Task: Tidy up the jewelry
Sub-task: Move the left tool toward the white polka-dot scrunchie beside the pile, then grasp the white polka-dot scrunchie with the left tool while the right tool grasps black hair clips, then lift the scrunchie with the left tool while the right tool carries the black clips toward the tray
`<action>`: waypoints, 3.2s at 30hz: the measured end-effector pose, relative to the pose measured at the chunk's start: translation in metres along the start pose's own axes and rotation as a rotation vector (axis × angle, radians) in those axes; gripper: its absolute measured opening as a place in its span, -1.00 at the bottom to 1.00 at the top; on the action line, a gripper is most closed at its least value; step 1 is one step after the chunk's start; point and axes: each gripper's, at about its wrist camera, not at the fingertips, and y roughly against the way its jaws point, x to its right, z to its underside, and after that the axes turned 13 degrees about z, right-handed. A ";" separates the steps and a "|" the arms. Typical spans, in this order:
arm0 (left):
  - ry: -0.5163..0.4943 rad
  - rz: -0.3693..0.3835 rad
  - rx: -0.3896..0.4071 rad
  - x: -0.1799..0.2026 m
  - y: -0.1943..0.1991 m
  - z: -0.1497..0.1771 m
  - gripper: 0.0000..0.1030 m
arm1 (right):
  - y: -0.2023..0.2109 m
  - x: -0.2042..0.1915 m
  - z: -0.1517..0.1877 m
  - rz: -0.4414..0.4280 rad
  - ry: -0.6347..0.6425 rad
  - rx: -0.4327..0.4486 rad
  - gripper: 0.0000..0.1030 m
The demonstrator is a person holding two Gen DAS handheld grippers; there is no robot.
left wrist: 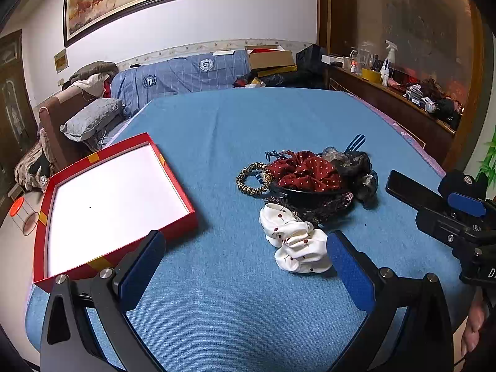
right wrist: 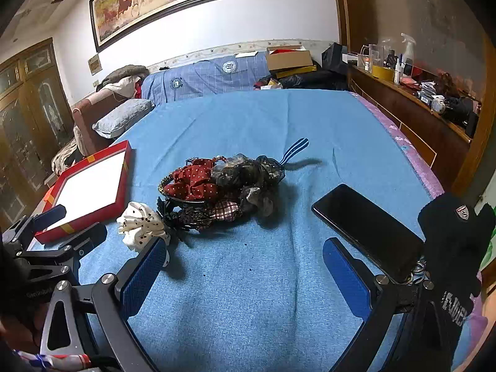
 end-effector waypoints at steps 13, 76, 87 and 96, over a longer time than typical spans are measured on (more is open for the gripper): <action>0.050 0.052 -0.063 -0.025 -0.012 0.015 1.00 | -0.016 0.010 0.001 -0.011 -0.060 -0.067 0.99; 0.098 0.238 -0.046 -0.056 -0.038 0.013 -0.71 | -0.104 -0.031 -0.014 -0.408 -0.123 -0.210 0.30; 0.120 0.221 -0.046 -0.061 -0.042 0.015 -0.71 | -0.052 -0.090 -0.001 -0.395 0.228 -0.124 0.52; 0.108 0.213 -0.036 -0.058 -0.039 0.017 -0.70 | -0.061 -0.120 -0.006 -0.223 0.393 -0.034 0.65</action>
